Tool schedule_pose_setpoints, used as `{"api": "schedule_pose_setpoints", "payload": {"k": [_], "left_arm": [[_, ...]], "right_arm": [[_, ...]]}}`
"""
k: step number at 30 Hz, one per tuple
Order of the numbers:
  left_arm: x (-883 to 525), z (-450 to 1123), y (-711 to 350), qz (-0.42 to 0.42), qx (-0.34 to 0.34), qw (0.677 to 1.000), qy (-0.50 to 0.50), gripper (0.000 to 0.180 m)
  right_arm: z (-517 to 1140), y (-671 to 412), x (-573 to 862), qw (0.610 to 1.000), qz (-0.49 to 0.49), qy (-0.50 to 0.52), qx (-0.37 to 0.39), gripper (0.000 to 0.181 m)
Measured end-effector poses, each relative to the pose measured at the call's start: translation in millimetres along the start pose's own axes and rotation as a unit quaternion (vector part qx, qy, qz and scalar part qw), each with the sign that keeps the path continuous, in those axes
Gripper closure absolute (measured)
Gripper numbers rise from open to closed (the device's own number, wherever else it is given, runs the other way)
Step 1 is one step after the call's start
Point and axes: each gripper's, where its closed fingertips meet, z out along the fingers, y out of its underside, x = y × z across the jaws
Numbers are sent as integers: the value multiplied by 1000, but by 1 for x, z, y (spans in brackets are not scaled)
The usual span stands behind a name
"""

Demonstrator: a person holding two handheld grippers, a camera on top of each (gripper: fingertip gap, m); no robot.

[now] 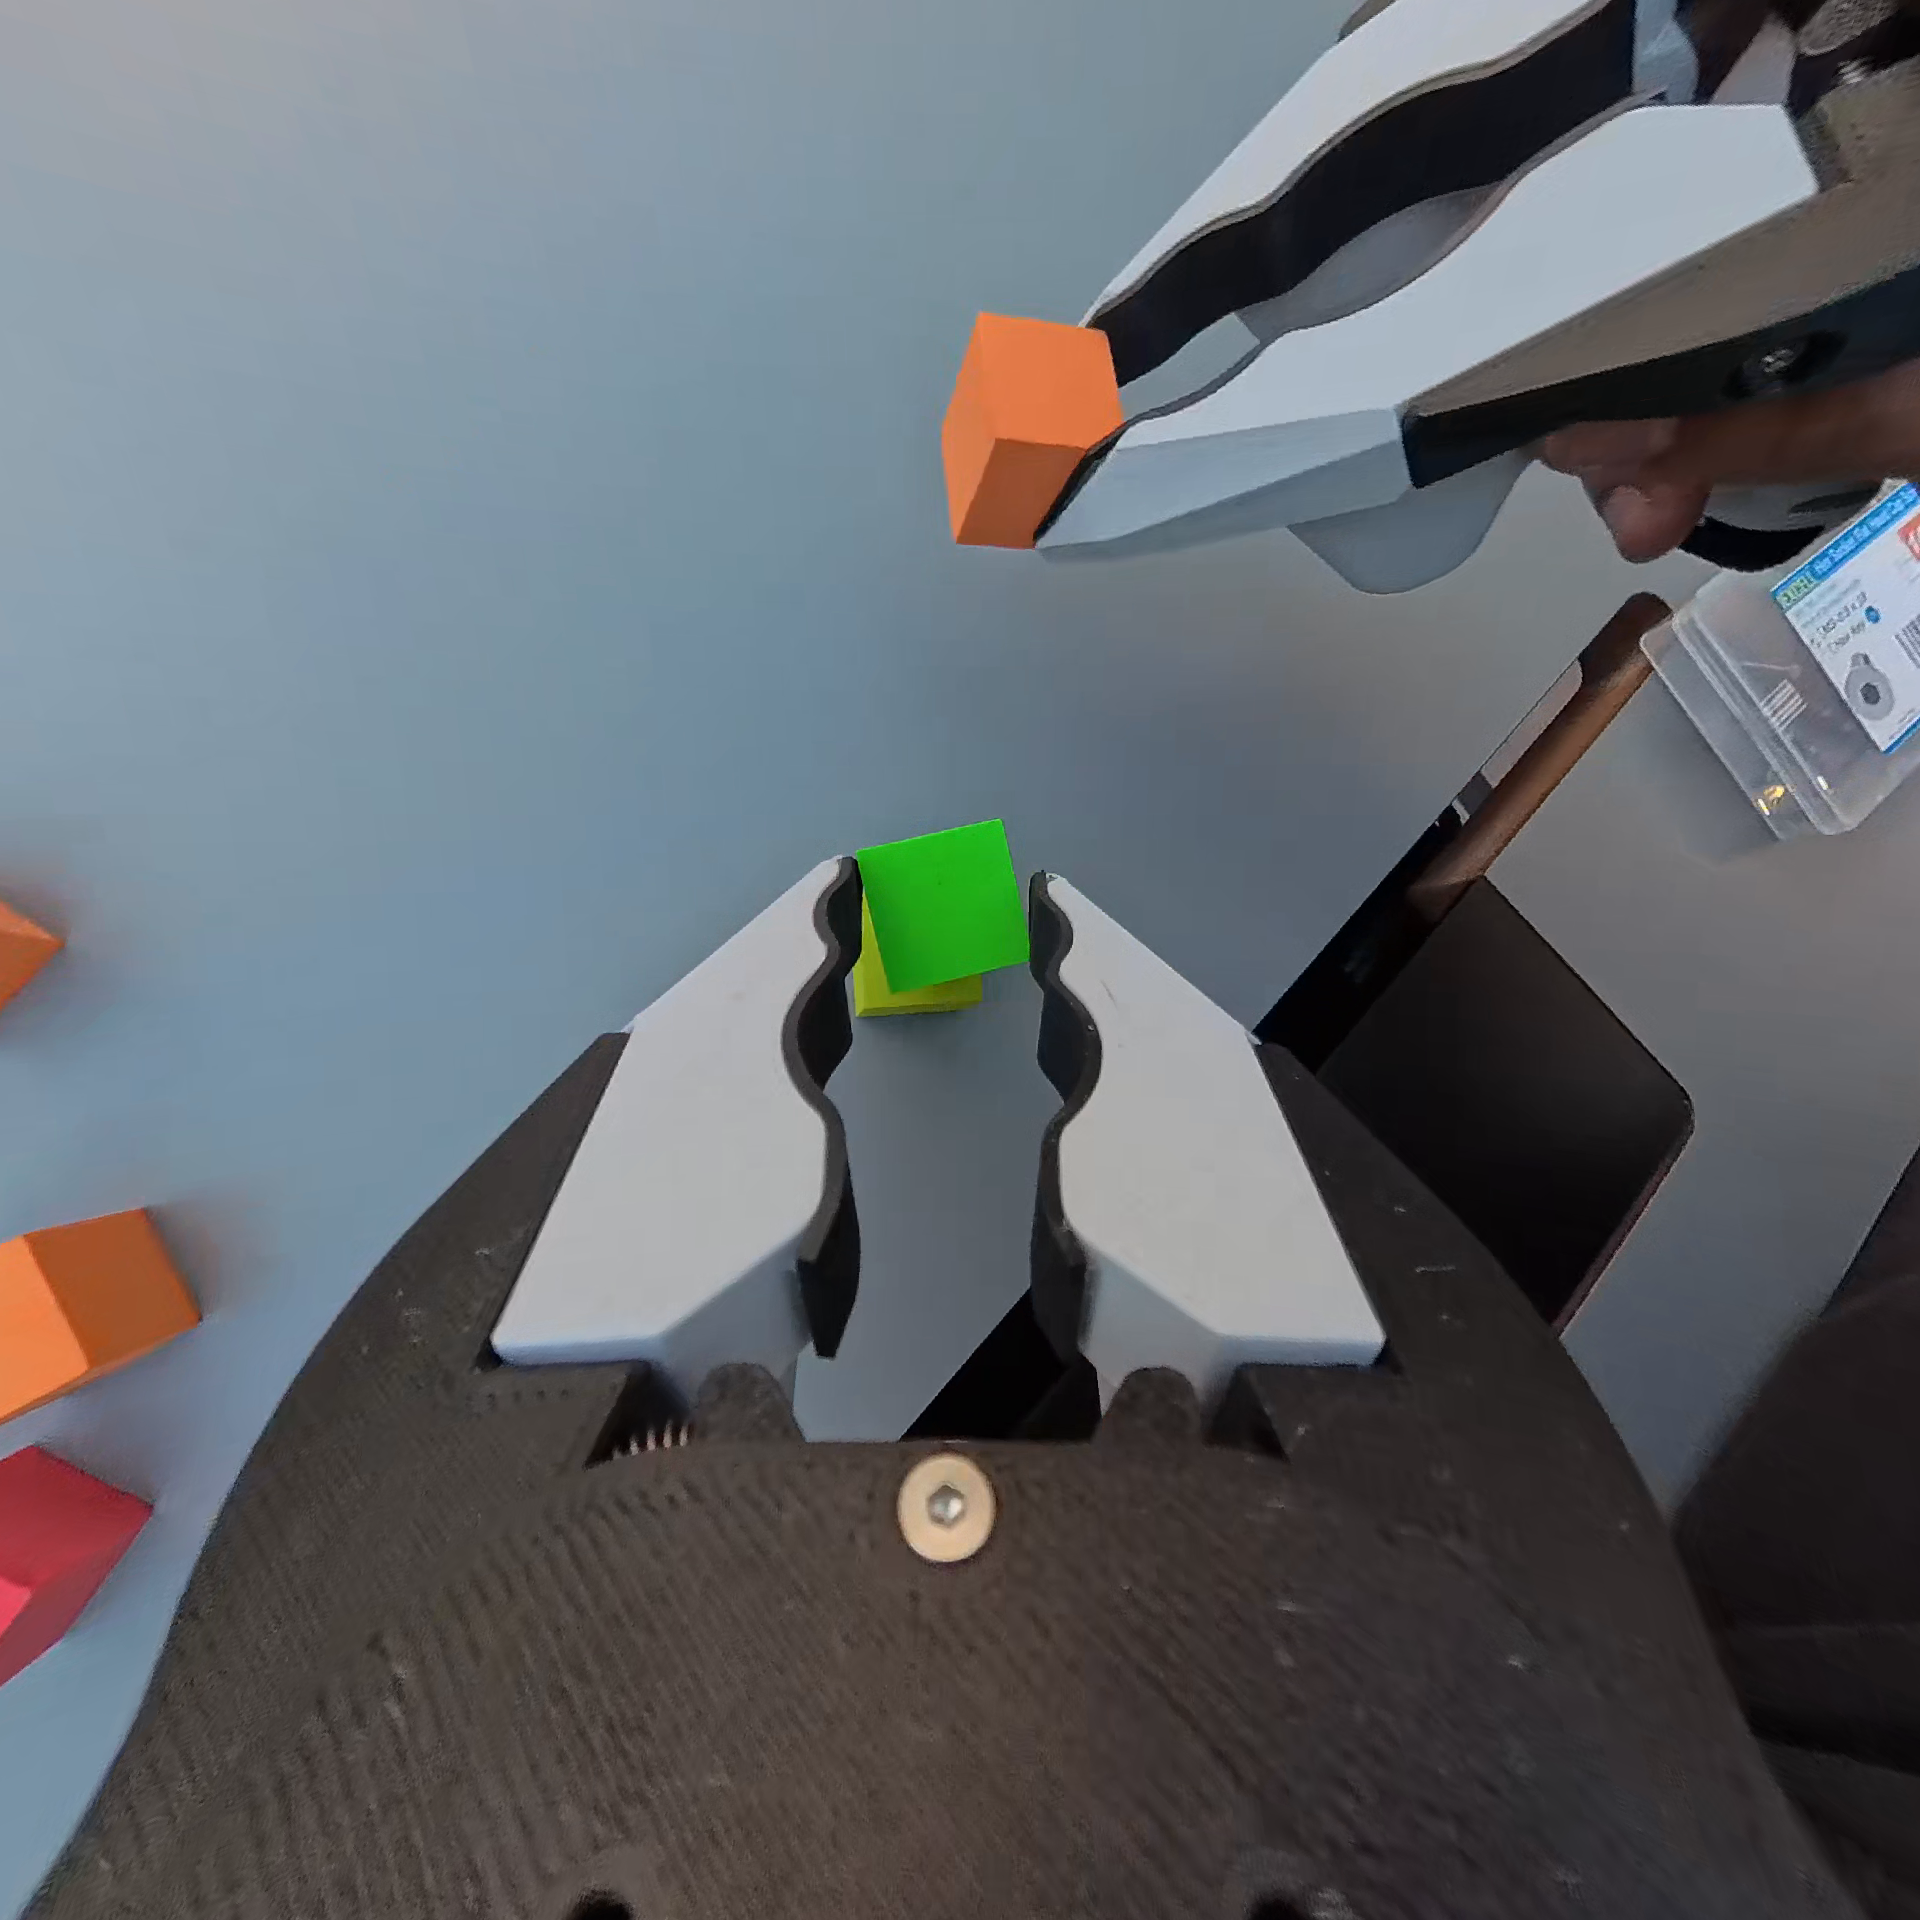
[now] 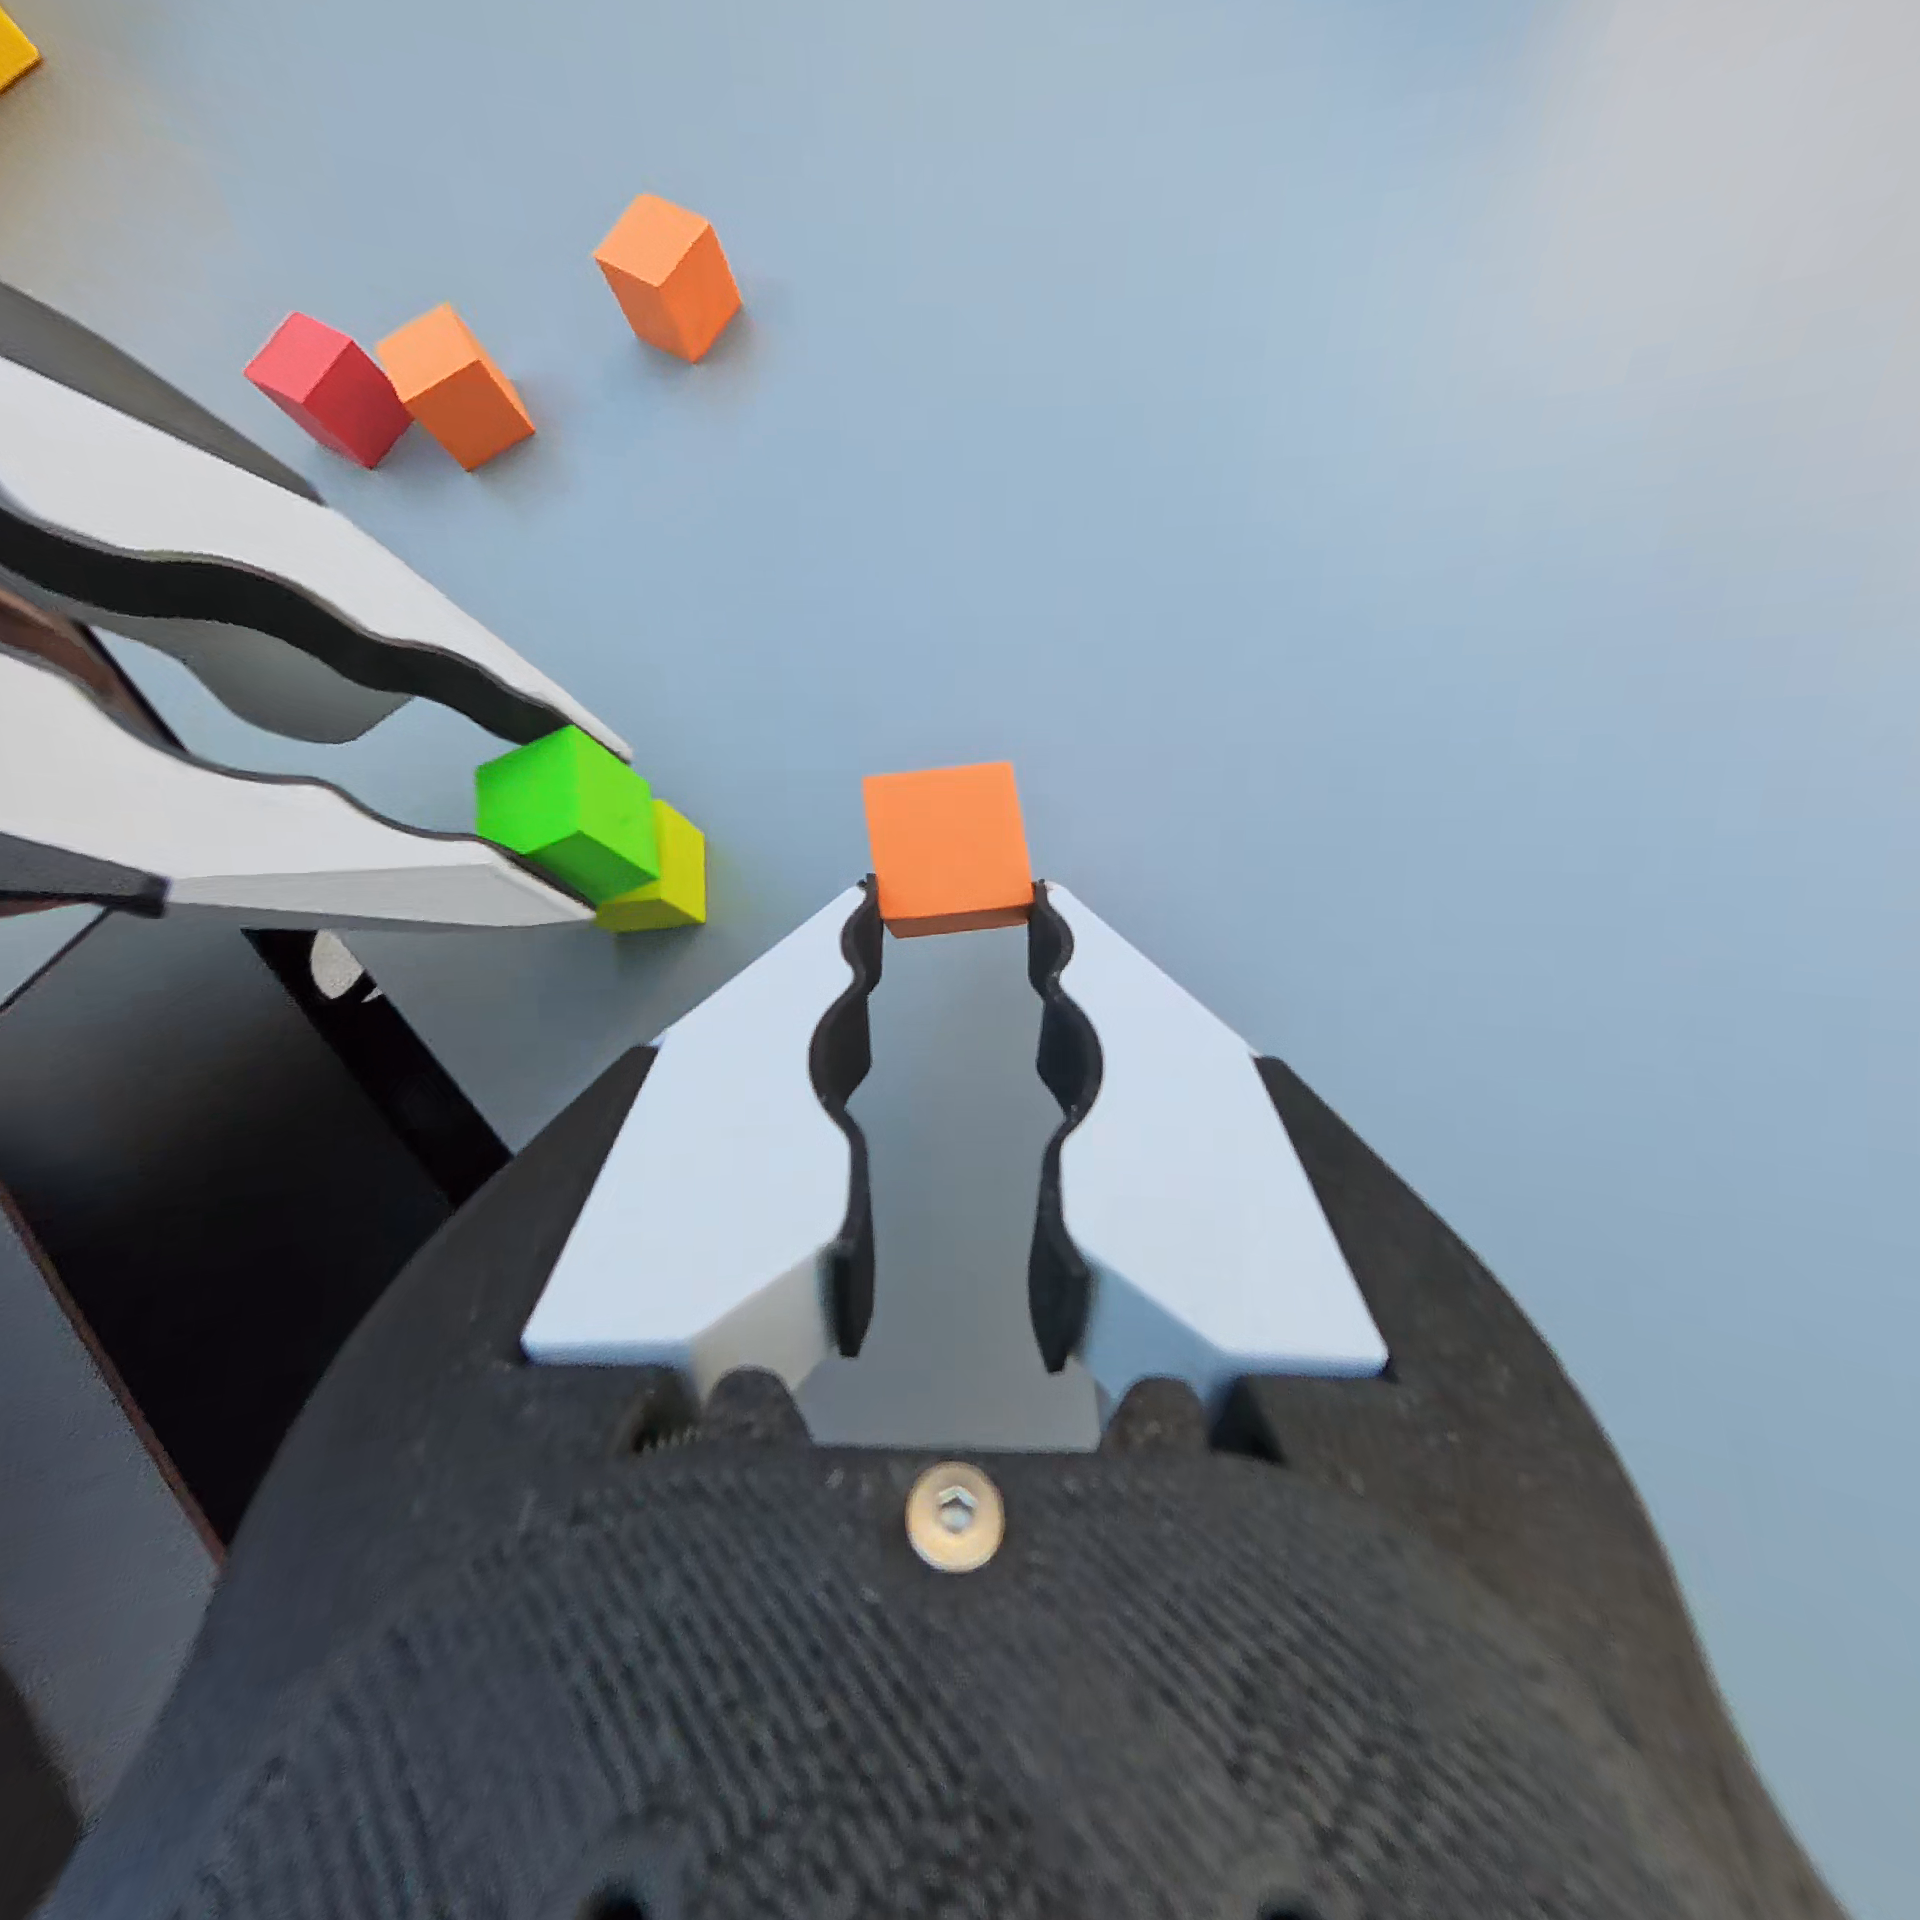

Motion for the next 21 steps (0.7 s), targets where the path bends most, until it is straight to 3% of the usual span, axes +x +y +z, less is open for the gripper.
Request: {"api": "schedule_pose_setpoints", "payload": {"k": [9, 15, 21], "left_arm": [[-4, 2, 12, -3, -22, 1000, -7, 151], [-6, -7, 16, -13, -16, 1000, -12, 134], [-29, -31, 31, -47, -1, 998, -44, 131]], "right_arm": [[-7, -6, -38, 998, -61, -27, 2, 154], [-7, -20, -59, 994, -88, -66, 16, 155], [4, -15, -86, 987, -123, -104, -1, 154]]}}
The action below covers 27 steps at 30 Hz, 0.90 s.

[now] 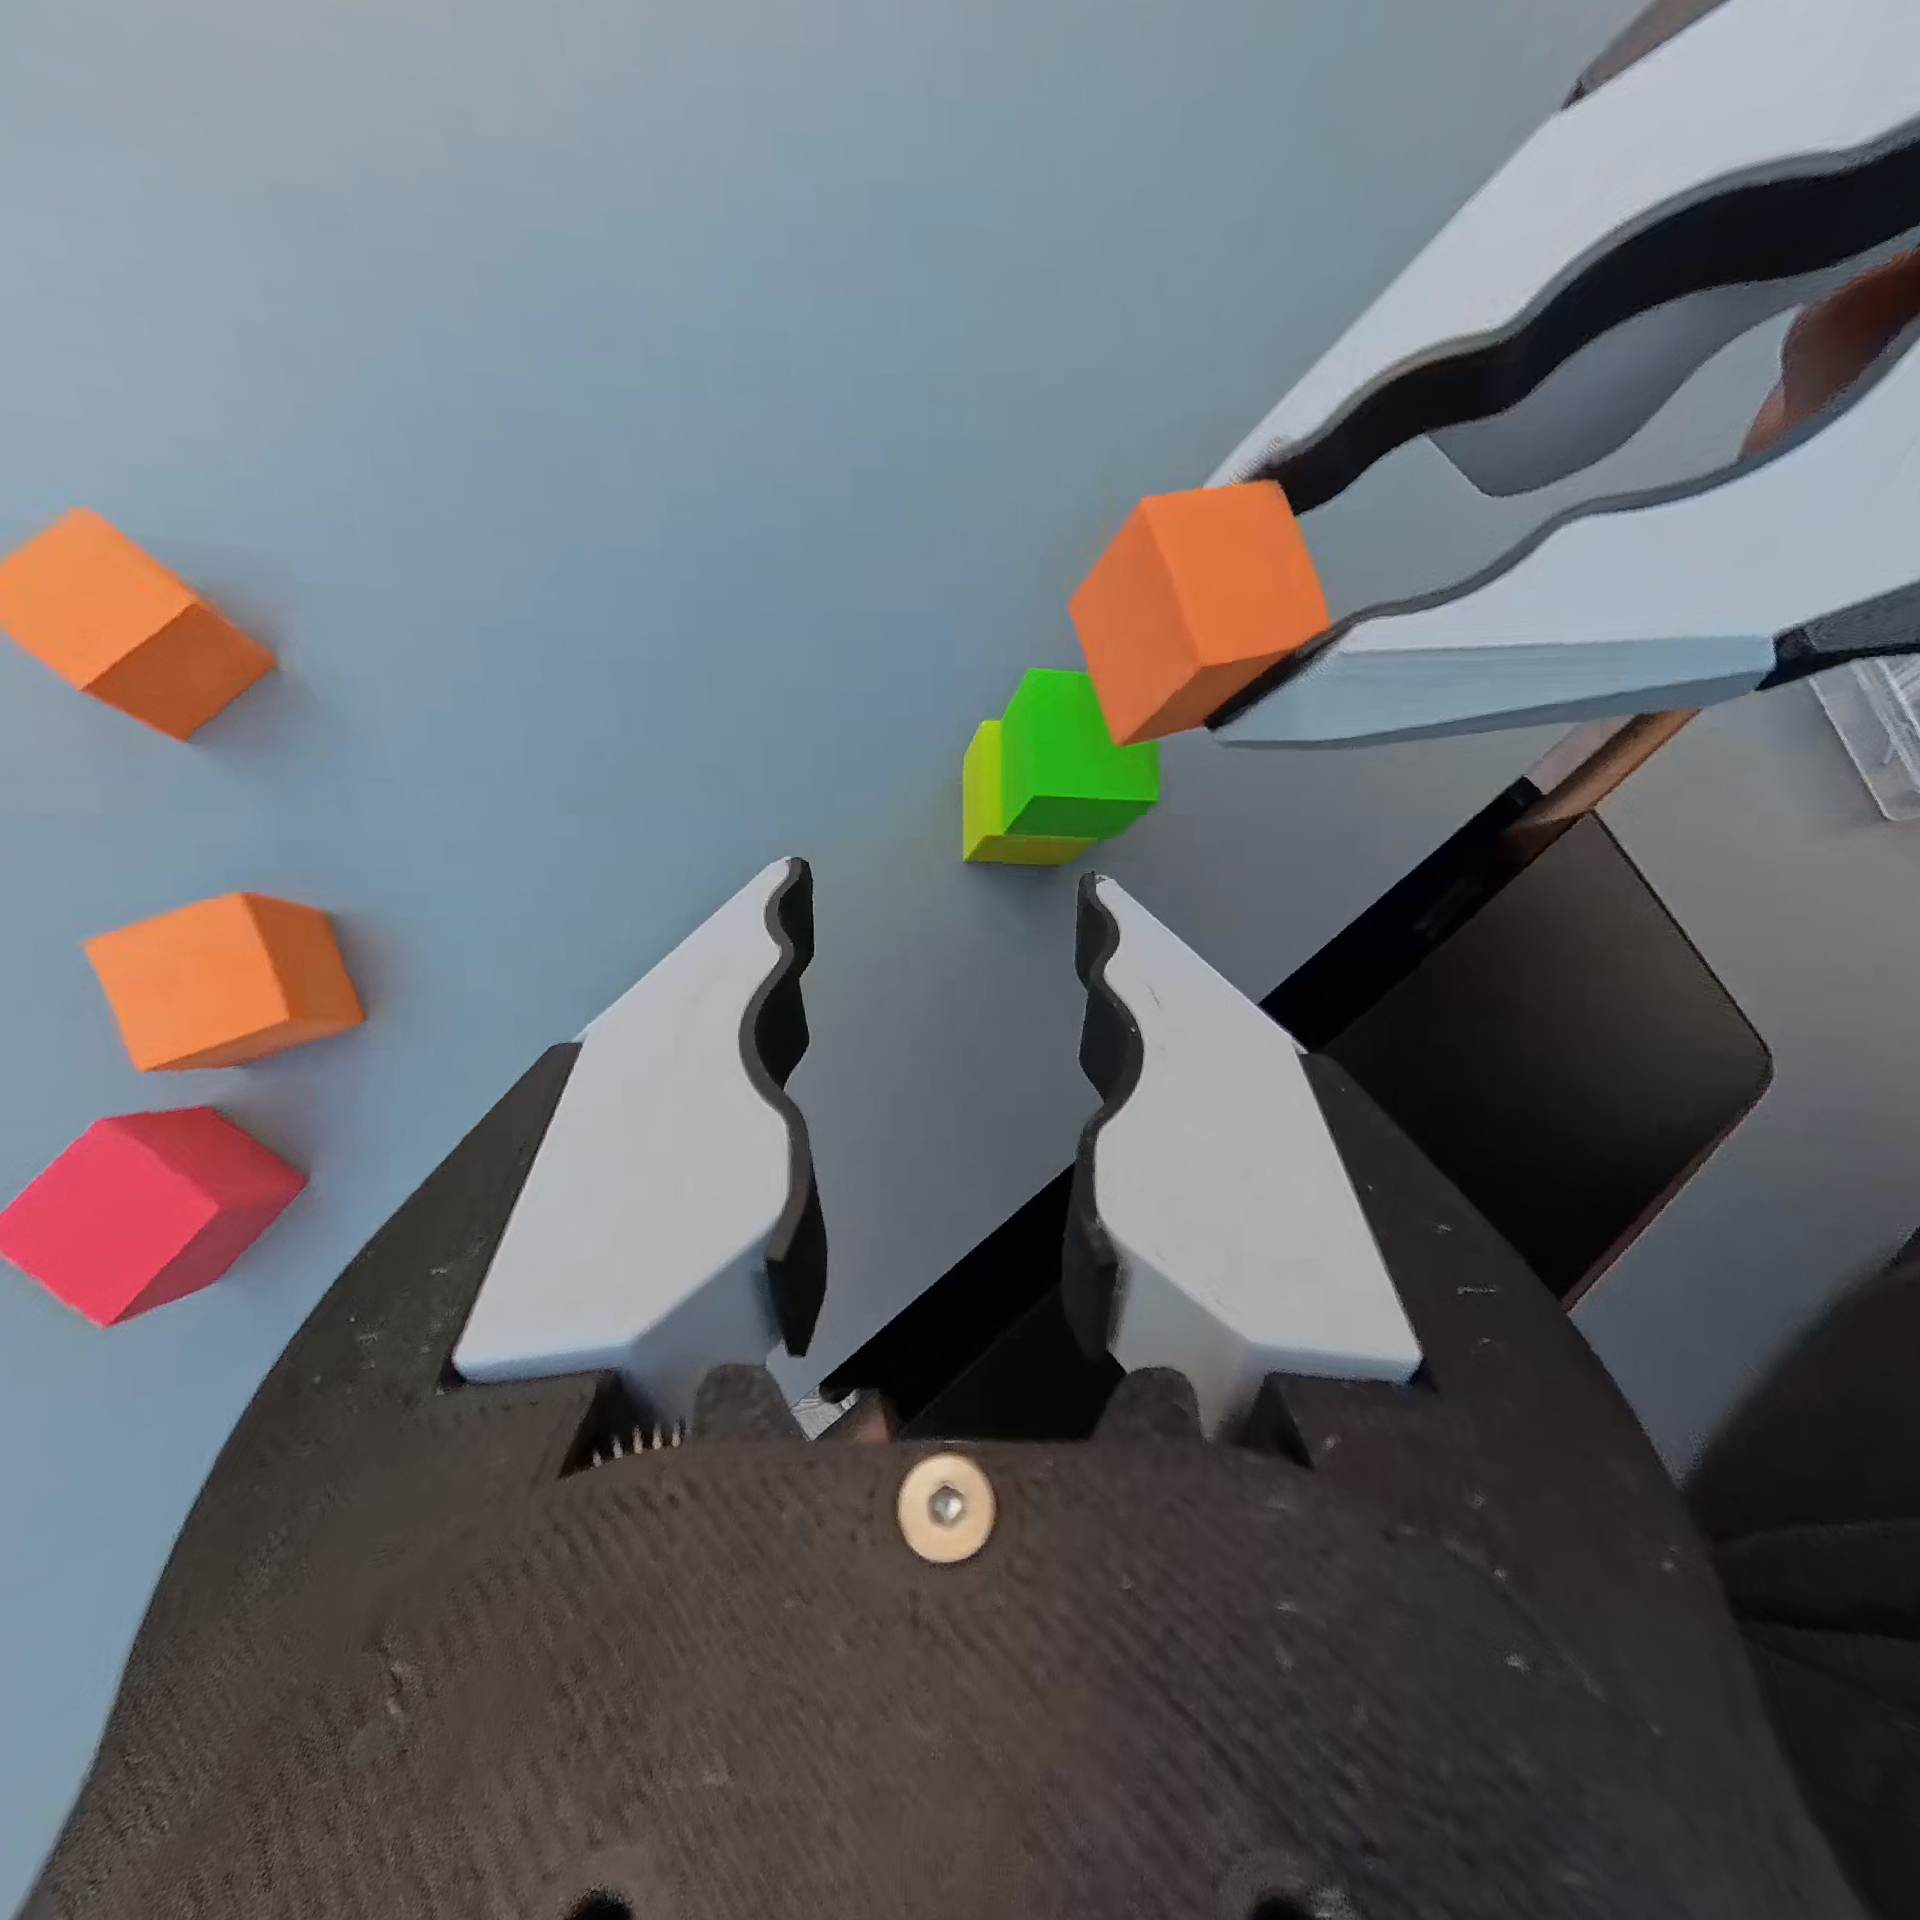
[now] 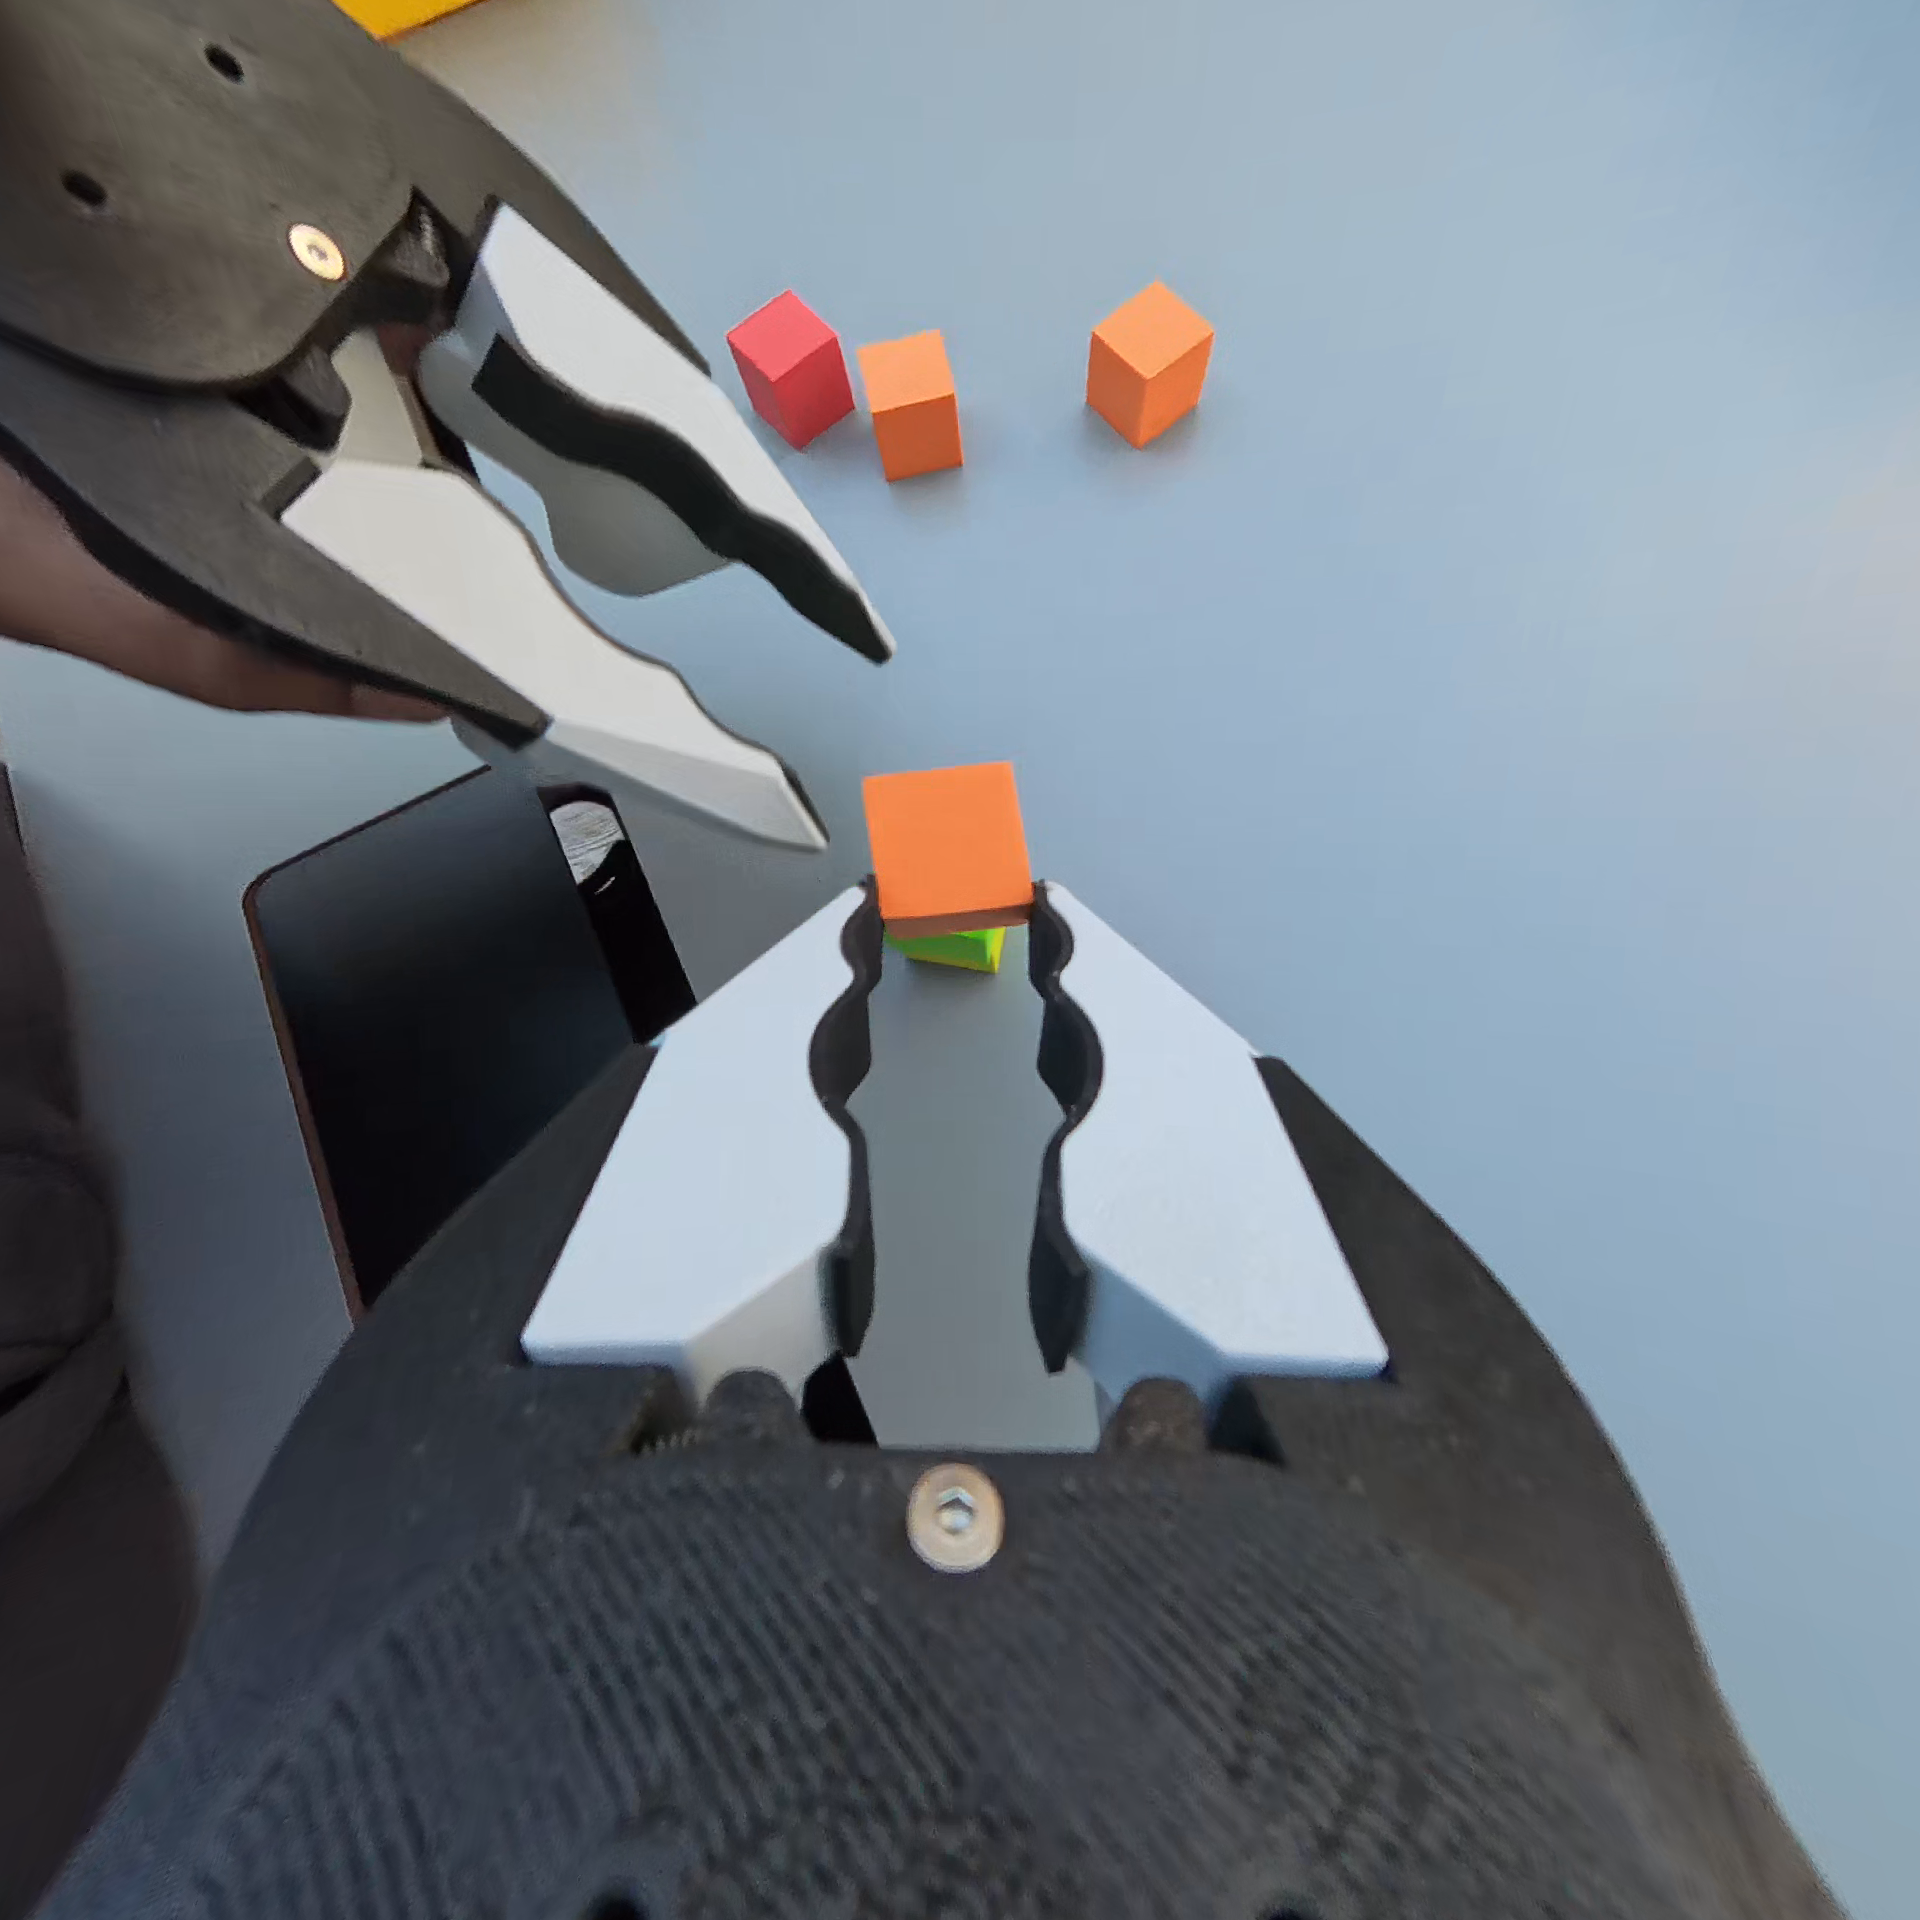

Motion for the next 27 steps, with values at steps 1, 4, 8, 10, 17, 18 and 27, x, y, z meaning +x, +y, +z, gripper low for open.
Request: {"api": "schedule_pose_setpoints", "payload": {"k": [1, 4, 8, 10, 17, 18, 27], "left_arm": [[-9, -4, 0, -7, 7, 1000, -14, 131], [-44, -17, -1, -31, 25, 997, -73, 131], [-94, -29, 1, -75, 33, 985, -149, 124], [-111, -30, 2, -89, 34, 980, -172, 121], [-129, -9, 13, -103, -4, 980, -168, 129], [-128, -7, 14, -103, -8, 981, -166, 139], [-108, -19, -8, -105, 31, 985, -137, 156]], "right_arm": [[3, 2, -2, 1000, -7, -2, -6, 154], [10, 8, -5, 999, -23, 2, -24, 154], [14, 12, -5, 999, -28, 9, -32, 154], [14, 13, -4, 999, -29, 9, -35, 151], [-1, 2, 3, 1000, -4, 4, -7, 134], [-4, 2, 7, 1000, 2, 7, -4, 134], [-20, -3, 36, 997, 70, 39, 21, 136]]}}
